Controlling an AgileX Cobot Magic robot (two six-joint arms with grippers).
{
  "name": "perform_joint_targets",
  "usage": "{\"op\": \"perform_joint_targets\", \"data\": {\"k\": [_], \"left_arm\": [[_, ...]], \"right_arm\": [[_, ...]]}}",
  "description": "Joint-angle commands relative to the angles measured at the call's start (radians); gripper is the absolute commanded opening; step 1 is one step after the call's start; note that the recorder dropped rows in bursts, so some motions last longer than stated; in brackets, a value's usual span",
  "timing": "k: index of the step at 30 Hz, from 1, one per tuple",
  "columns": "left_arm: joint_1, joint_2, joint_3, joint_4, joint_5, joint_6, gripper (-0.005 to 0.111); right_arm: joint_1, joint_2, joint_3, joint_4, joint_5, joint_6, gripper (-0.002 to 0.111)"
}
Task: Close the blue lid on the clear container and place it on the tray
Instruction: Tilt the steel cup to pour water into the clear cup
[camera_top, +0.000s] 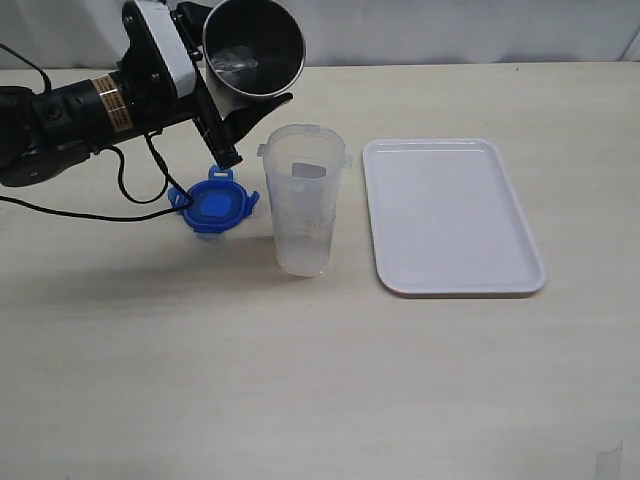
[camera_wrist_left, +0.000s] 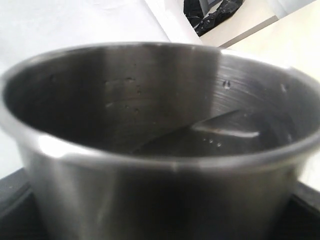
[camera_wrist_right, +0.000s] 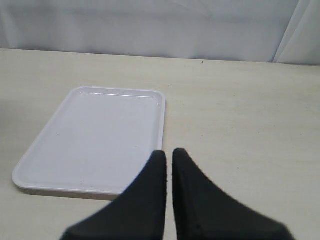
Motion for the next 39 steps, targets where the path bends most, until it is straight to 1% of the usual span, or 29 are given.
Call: {"op": "perform_joint_targets", "data": {"k": [1,4,12,39], "left_arm": [[-0.001,-0.019,-0.013,-0.035,-0.053,0.060,0.000],[-0.001,-0.019,-0.013,-0.035,-0.038,0.097,0.000],[-0.001,-0.019,-0.013,-0.035,-0.045,0.103,0.000],[-0.001,-0.019,-0.013,-0.035,-0.043,0.230,0.000]], "right_arm": [[-0.003,-0.004,0.003,0.003,0.002,0.001,0.004],[-0.003,-0.004,0.003,0.003,0.002,0.001,0.004],[-0.003,-0.004,0.003,0.003,0.002,0.001,0.004],[-0.003,-0.004,0.003,0.003,0.002,0.001,0.004]]}}
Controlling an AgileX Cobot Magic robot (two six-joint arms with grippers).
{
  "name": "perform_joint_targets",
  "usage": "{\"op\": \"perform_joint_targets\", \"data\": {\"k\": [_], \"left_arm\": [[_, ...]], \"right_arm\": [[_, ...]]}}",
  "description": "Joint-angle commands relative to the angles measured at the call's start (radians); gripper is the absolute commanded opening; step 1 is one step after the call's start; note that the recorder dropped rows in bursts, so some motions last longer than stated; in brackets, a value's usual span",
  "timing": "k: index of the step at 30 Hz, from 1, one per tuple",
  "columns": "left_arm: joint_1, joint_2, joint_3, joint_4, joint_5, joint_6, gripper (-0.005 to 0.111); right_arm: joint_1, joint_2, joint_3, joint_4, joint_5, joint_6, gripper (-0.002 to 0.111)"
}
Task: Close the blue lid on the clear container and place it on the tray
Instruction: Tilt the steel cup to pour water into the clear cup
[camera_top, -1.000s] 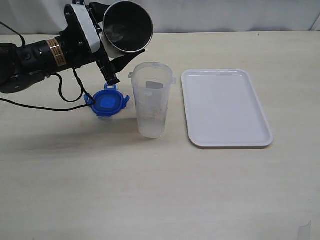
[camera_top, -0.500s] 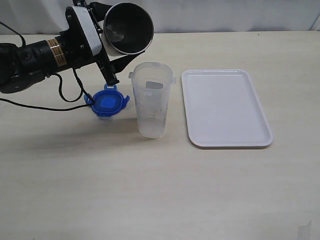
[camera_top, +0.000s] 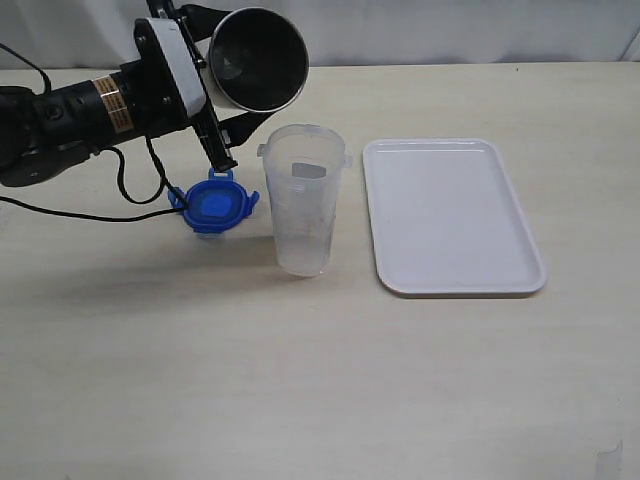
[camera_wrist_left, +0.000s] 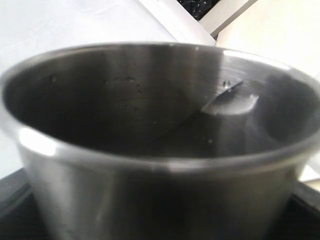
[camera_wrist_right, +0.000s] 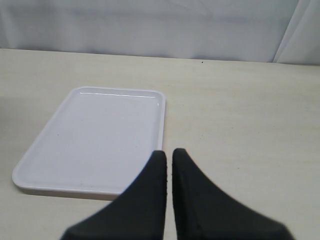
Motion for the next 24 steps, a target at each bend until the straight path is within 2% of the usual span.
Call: {"op": "perform_joint_targets", "data": {"k": [1,24], "left_arm": [[-0.001,-0.019,-0.013,-0.035,-0.066,0.026,0.000],[-0.001,-0.019,-0.013,-0.035,-0.064,0.080,0.000]], "right_arm": [[-0.003,-0.004,0.003,0.003,0.002,0.001,0.004],[-0.003,-0.004,0.003,0.003,0.002,0.001,0.004]]}}
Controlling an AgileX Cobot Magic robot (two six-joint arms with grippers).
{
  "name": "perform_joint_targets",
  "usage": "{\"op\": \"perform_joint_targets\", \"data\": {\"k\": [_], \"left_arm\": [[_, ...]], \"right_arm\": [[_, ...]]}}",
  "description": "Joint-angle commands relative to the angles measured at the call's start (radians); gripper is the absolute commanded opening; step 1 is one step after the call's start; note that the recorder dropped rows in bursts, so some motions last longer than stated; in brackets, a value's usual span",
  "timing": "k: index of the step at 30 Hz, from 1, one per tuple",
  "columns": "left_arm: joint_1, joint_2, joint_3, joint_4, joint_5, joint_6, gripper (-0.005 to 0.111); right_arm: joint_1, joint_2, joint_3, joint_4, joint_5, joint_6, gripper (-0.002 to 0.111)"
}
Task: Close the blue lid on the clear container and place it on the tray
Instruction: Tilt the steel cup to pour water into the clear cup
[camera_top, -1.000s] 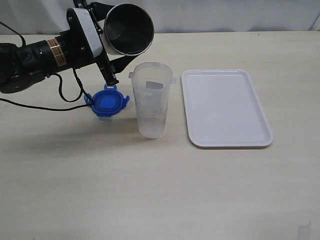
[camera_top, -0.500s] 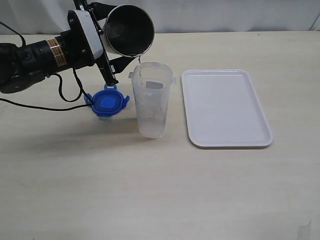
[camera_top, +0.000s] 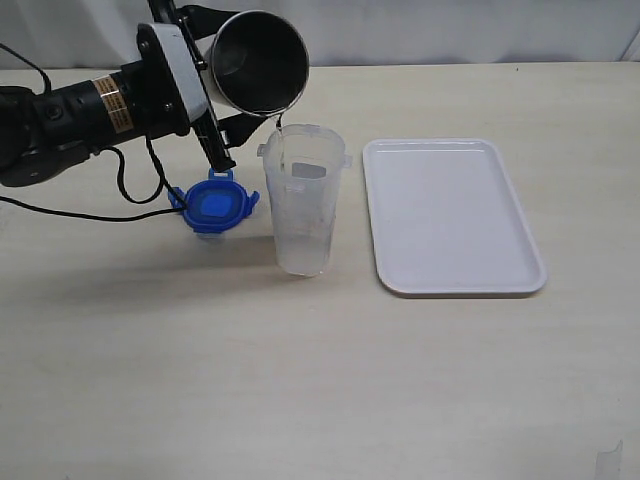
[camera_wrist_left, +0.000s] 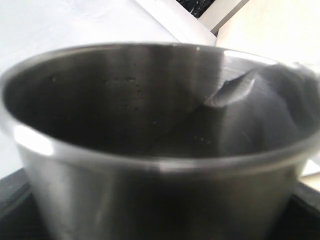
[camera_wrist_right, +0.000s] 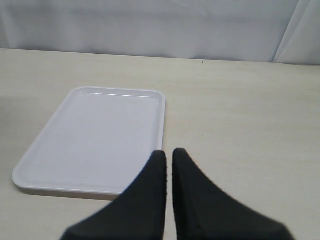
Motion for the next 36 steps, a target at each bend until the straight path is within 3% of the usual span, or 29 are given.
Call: {"op": "perform_joint_targets", "data": {"k": [1,36], "left_arm": [[-0.001,-0.019,-0.013,-0.035,-0.064,0.028,0.000],[-0.001,-0.019,-0.013,-0.034,-0.059,0.152,0.000]], "right_arm": [[-0.003,-0.004,0.003,0.003,0.002,0.001,0.004],[-0.003,-0.004,0.003,0.003,0.002,0.001,0.004]]}}
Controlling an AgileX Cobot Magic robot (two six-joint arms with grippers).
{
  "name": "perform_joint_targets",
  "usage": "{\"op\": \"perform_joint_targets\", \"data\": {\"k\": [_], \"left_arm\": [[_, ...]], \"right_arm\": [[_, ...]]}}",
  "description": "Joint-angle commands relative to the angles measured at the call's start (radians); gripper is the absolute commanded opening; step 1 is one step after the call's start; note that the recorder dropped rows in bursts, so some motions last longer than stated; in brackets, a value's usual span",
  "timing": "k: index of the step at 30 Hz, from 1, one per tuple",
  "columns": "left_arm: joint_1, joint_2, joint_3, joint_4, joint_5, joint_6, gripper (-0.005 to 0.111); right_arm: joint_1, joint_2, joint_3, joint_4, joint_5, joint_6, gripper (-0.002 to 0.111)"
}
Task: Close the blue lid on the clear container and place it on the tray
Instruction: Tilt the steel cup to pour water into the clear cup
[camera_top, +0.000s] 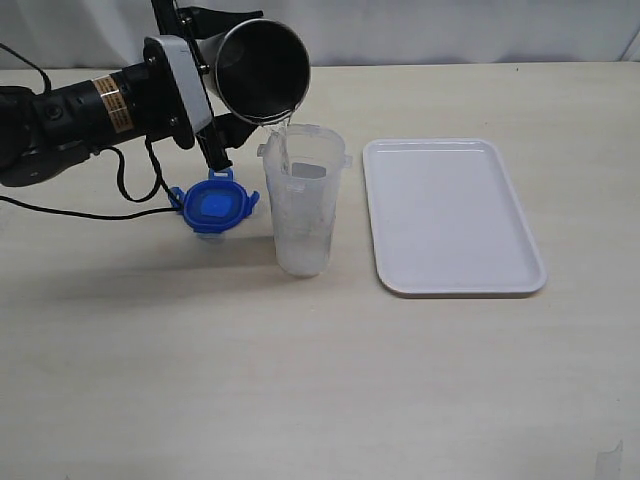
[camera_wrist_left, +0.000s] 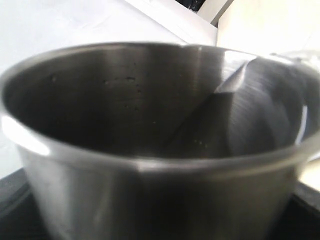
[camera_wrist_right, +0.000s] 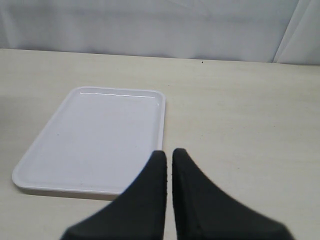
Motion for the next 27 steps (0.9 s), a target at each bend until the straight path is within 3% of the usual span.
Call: {"op": "perform_joint_targets", "data": {"k": [1,27], "left_arm": [[-0.001,-0.019,-0.013,-0.034,-0.059,0.009,0.000],[-0.001,-0.019,-0.013,-0.034,-0.057,0.131,0.000]], "right_arm": [[-0.003,-0.004,0.003,0.003,0.002,0.001,0.004],[-0.003,-0.004,0.003,0.003,0.002,0.001,0.004]]}}
